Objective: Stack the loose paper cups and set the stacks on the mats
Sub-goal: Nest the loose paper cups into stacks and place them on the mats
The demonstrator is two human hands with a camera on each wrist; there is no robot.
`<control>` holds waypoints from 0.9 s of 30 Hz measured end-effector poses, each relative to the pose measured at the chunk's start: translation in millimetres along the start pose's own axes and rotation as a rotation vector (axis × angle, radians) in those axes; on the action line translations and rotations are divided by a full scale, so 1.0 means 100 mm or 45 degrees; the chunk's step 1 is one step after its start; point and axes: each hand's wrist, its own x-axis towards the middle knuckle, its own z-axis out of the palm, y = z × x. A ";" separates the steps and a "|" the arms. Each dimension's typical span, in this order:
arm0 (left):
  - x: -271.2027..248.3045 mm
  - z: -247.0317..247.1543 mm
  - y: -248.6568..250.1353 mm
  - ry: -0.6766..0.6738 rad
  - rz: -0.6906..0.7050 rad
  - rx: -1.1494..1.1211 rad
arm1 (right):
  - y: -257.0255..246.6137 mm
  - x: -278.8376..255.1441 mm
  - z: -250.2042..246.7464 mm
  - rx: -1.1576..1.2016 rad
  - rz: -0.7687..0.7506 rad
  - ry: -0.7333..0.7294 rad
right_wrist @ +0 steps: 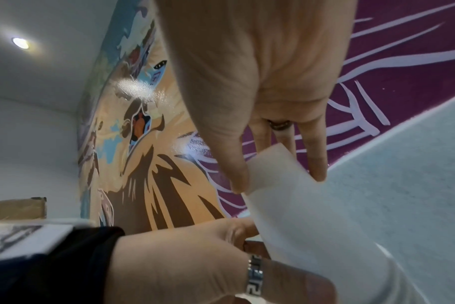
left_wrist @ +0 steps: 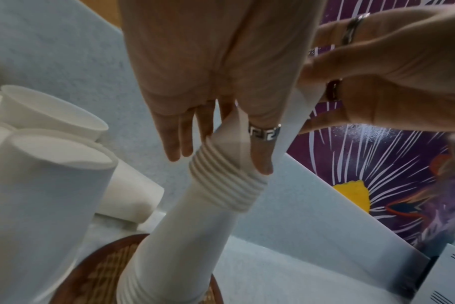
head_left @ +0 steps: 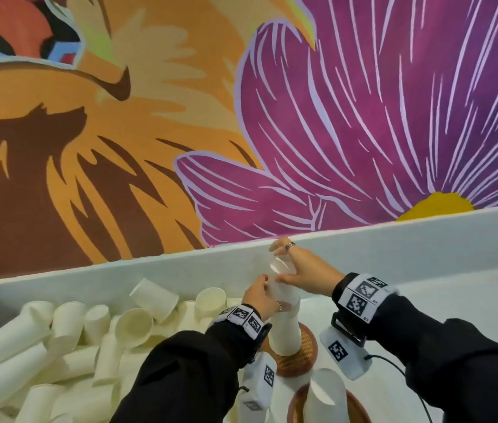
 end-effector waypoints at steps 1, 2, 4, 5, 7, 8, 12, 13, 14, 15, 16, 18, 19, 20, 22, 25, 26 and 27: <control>0.02 0.01 -0.02 -0.039 -0.020 0.006 | 0.04 0.01 0.04 -0.021 0.038 -0.045; 0.04 0.02 -0.05 -0.071 -0.037 0.012 | 0.08 0.02 0.08 -0.032 0.078 -0.090; 0.06 0.01 -0.08 -0.129 -0.060 0.031 | 0.16 0.04 0.14 -0.027 0.156 -0.167; 0.05 0.00 -0.10 -0.150 -0.070 0.047 | 0.20 0.05 0.17 -0.027 0.189 -0.200; 0.04 -0.03 -0.12 -0.194 -0.107 0.083 | 0.25 0.06 0.21 -0.065 0.240 -0.259; 0.04 -0.06 -0.14 -0.208 -0.124 0.100 | 0.27 0.06 0.22 -0.092 0.261 -0.291; -0.02 -0.26 -0.13 -0.200 -0.152 0.161 | 0.24 0.05 0.22 -0.176 0.299 -0.297; -0.04 -0.33 -0.13 -0.180 -0.147 0.158 | 0.19 0.06 0.19 -0.196 0.297 -0.276; -0.06 -0.40 -0.12 -0.155 -0.141 0.157 | 0.13 0.07 0.15 -0.211 0.290 -0.249; -0.08 -0.49 -0.13 -0.124 -0.131 0.154 | 0.06 0.08 0.11 -0.227 0.279 -0.219; -0.12 -0.58 -0.13 -0.094 -0.128 0.148 | -0.03 0.09 0.07 -0.242 0.262 -0.190; -0.21 -0.77 -0.13 -0.039 -0.114 0.137 | -0.25 0.10 0.00 -0.274 0.221 -0.158; -0.28 -0.88 -0.13 -0.014 -0.103 0.138 | -0.37 0.11 -0.02 -0.286 0.196 -0.152; -0.34 -0.99 -0.15 0.010 -0.096 0.138 | -0.50 0.12 -0.03 -0.297 0.173 -0.147; -0.48 -1.21 -0.19 0.055 -0.078 0.135 | -0.75 0.15 -0.02 -0.307 0.126 -0.126; -0.71 -1.53 -0.30 0.125 -0.080 0.122 | -1.10 0.21 0.08 -0.329 0.056 -0.110; -0.77 -1.65 -0.35 0.146 -0.084 0.105 | -1.21 0.23 0.14 -0.334 0.041 -0.121; -0.85 -1.75 -0.41 0.166 -0.085 0.094 | -1.31 0.25 0.21 -0.334 0.026 -0.137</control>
